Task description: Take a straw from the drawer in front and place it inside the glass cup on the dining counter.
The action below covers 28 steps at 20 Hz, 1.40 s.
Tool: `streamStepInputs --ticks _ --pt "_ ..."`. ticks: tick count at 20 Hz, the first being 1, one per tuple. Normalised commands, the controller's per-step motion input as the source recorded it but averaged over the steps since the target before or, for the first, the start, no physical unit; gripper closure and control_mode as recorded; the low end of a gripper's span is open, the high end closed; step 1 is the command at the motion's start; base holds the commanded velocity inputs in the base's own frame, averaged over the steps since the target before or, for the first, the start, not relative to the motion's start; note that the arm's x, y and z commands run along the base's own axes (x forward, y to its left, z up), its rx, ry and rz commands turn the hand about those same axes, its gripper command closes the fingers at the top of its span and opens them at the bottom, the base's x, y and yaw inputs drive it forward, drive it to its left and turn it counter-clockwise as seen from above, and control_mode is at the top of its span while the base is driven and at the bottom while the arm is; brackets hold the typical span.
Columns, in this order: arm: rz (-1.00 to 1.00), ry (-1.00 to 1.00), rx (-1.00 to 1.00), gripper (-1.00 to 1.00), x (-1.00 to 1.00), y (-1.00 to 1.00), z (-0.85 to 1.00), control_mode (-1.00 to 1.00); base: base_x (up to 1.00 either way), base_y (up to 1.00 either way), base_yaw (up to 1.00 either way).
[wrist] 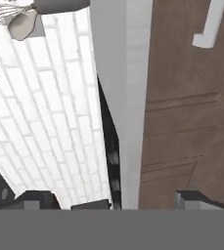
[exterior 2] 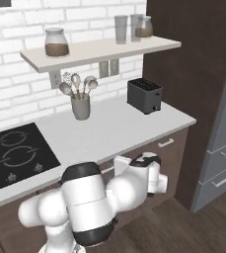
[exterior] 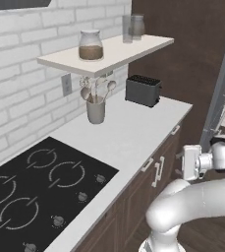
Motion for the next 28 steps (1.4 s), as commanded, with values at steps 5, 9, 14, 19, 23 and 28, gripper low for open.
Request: streamStepInputs --ticks 5,9,14,19,23,28 --pt "0.0 -0.05 0.01 -1.0 0.0 0.01 -0.12 -1.0 0.0 0.0 0.0" --pt "0.0 0.0 0.0 -1.0 0.0 0.07 -0.12 -1.0 0.0 0.0 0.0" --pt "-0.01 -0.01 0.0 -1.0 0.01 0.3 -0.23 -1.0 0.0 0.0 0.0" --pt "-0.07 -0.06 0.0 -1.0 0.0 0.34 -0.17 -1.0 0.0 0.0 0.0" --pt "-0.16 -0.05 0.06 -1.0 0.06 0.11 -0.01 -1.0 0.0 0.0 0.0" --pt "-0.2 -0.05 0.02 -1.0 0.26 0.18 -0.12 -1.0 0.0 0.0 0.0"
